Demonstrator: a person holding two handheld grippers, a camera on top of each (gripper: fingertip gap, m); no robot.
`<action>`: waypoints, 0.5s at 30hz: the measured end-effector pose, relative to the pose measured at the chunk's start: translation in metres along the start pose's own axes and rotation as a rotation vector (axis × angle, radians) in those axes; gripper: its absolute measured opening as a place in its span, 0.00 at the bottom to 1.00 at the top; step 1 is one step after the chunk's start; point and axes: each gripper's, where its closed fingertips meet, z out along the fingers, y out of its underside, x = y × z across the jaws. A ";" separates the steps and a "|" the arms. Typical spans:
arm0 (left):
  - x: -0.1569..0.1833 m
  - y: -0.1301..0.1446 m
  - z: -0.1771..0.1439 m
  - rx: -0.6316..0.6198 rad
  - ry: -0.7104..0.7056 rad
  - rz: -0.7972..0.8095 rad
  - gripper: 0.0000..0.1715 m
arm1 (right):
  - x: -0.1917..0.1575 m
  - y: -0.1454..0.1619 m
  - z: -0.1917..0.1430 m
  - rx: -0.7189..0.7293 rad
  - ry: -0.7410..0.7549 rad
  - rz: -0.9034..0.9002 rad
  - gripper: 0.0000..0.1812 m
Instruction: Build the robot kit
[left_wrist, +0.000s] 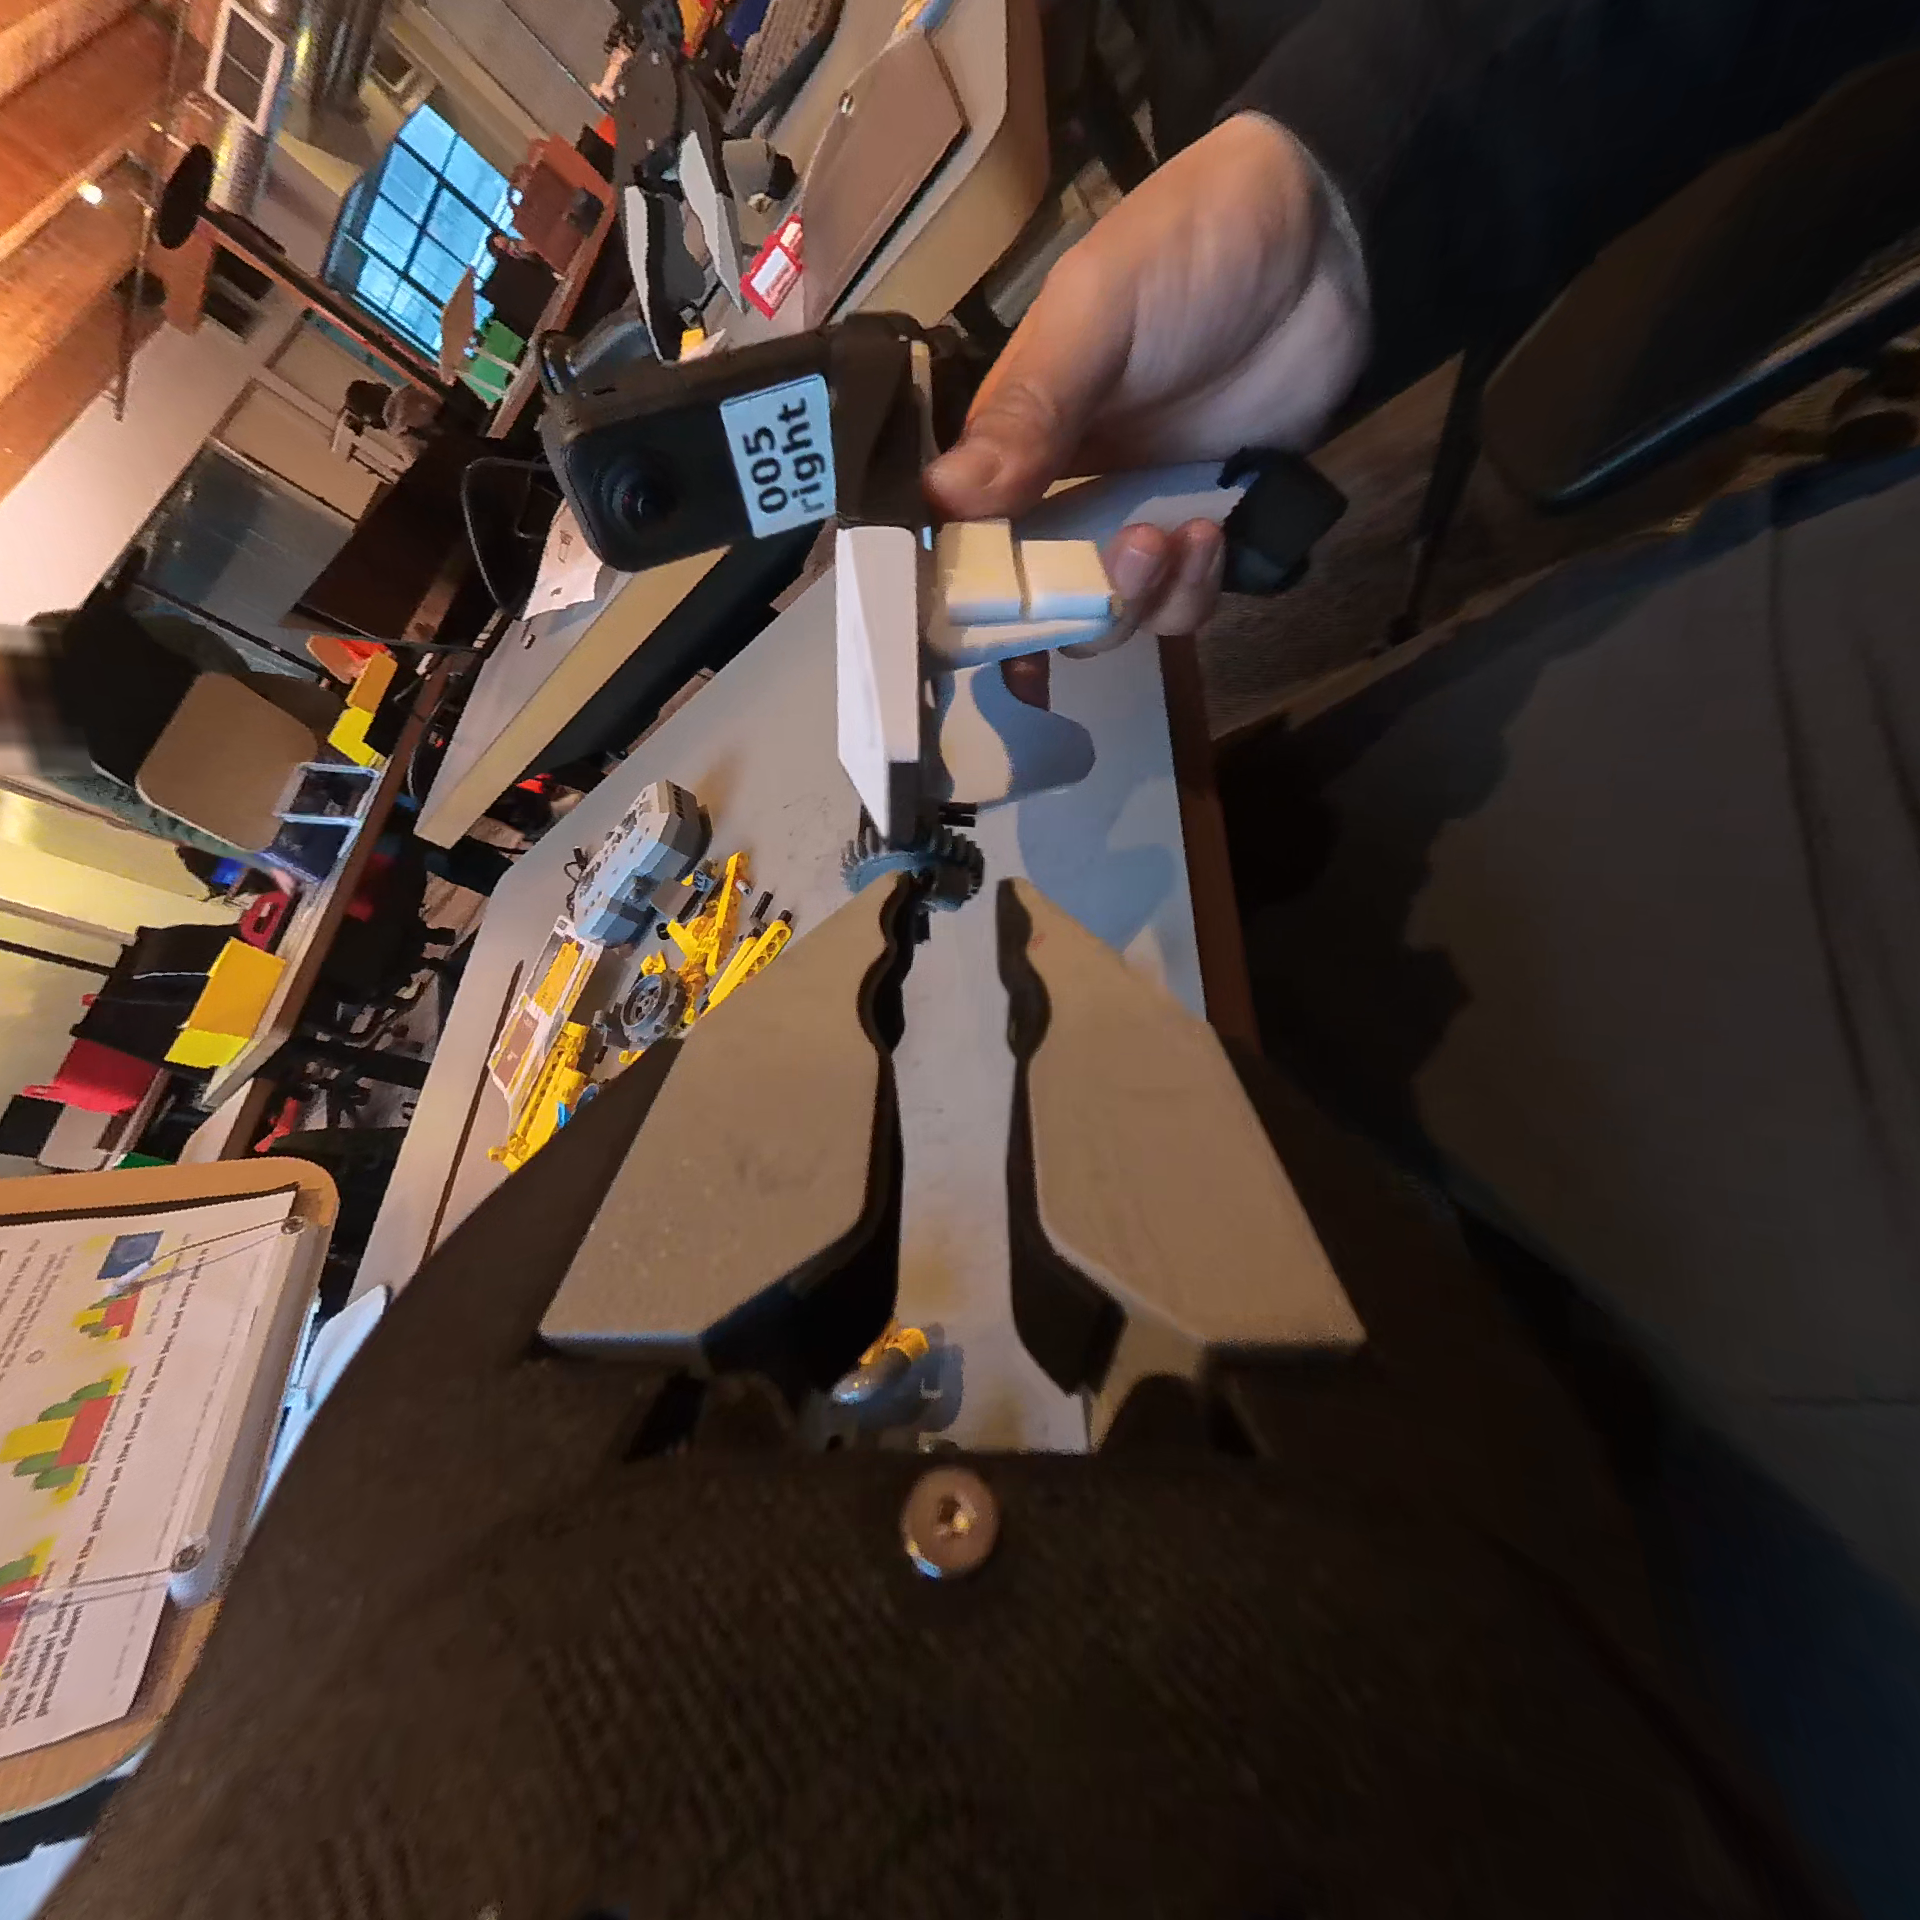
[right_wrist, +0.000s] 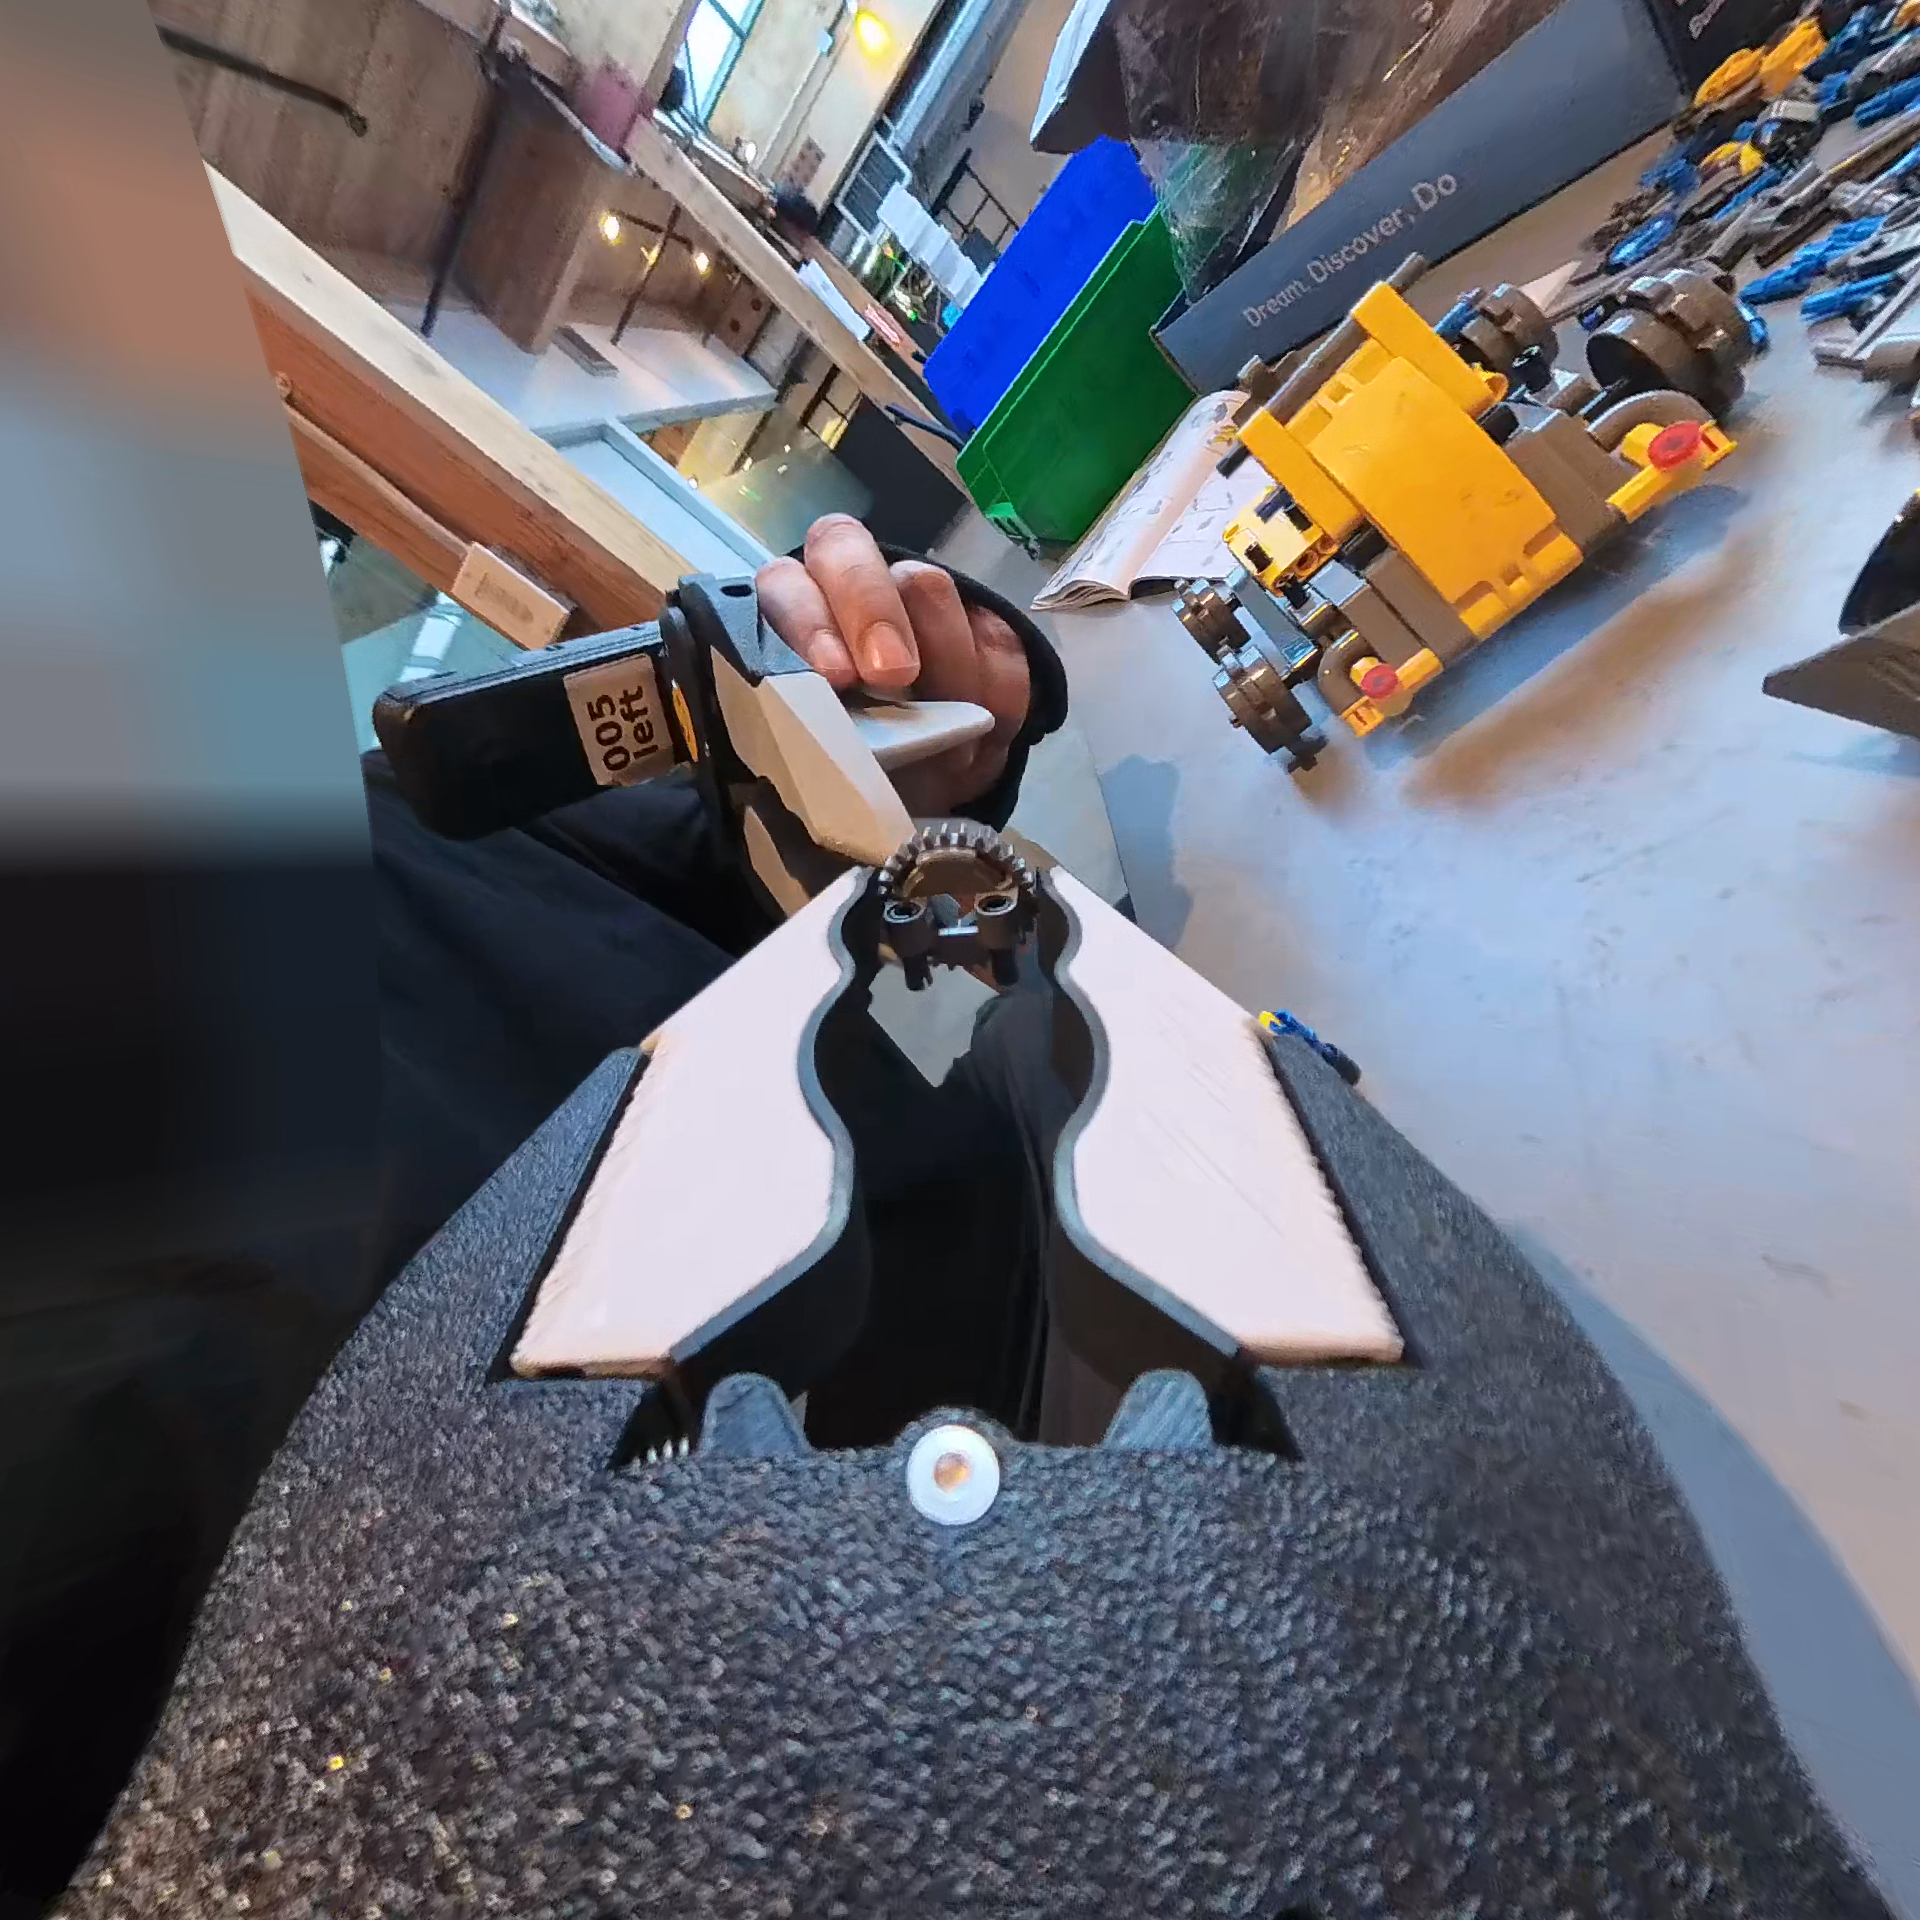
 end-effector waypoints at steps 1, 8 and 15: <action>0.001 0.000 0.000 0.002 0.007 -0.007 0.08 | 0.000 0.000 0.000 0.003 -0.002 0.007 0.16; 0.000 0.007 0.003 -0.041 -0.015 0.041 0.07 | 0.000 0.001 0.003 0.001 -0.019 0.038 0.17; 0.001 0.011 0.005 -0.037 0.021 -0.044 0.05 | 0.004 0.004 0.005 -0.005 -0.009 0.025 0.16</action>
